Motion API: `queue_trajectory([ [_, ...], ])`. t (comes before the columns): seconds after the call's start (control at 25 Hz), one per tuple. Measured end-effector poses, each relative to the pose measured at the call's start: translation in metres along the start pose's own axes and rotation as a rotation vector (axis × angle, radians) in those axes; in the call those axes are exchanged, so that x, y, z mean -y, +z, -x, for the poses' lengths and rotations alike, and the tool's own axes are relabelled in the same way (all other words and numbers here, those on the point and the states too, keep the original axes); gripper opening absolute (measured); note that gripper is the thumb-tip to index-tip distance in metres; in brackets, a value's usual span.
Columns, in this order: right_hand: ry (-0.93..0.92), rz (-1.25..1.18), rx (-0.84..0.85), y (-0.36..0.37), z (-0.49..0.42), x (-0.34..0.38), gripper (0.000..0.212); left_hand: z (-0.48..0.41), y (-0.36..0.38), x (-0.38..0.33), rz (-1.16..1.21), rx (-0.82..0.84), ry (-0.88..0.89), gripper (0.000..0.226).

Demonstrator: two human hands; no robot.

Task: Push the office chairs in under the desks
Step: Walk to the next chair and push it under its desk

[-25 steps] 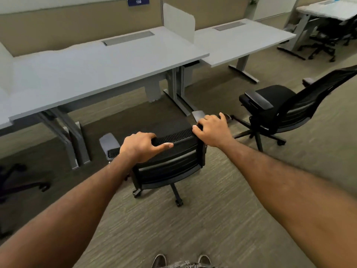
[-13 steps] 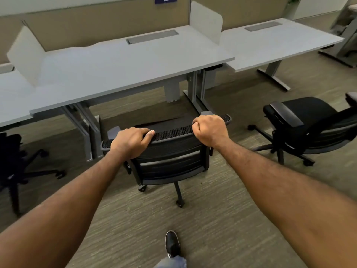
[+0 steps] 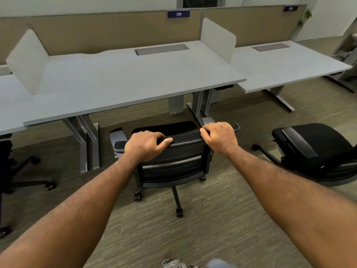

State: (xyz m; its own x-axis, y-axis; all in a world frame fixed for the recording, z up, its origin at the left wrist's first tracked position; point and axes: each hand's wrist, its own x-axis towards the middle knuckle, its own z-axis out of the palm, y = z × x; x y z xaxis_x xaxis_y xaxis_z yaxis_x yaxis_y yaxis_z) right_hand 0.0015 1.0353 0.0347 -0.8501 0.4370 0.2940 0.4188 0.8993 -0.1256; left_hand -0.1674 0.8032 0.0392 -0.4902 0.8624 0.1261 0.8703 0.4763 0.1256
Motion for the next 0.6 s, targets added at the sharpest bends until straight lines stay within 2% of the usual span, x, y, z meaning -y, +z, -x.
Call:
queue_trajectory([
  [0.12,-0.082,0.015,0.051,0.007,-0.030,-0.013,0.072,-0.027,-0.002,0.011,-0.002,0.058,0.011,0.097],
  [0.28,-0.165,0.033,0.151,0.014,-0.076,-0.030,0.096,-0.075,0.000,0.027,-0.017,0.085,-0.023,0.100],
  [0.6,-0.210,0.051,0.142,0.035,-0.167,-0.057,0.095,-0.156,0.013,0.051,-0.012,0.070,-0.172,0.107],
])
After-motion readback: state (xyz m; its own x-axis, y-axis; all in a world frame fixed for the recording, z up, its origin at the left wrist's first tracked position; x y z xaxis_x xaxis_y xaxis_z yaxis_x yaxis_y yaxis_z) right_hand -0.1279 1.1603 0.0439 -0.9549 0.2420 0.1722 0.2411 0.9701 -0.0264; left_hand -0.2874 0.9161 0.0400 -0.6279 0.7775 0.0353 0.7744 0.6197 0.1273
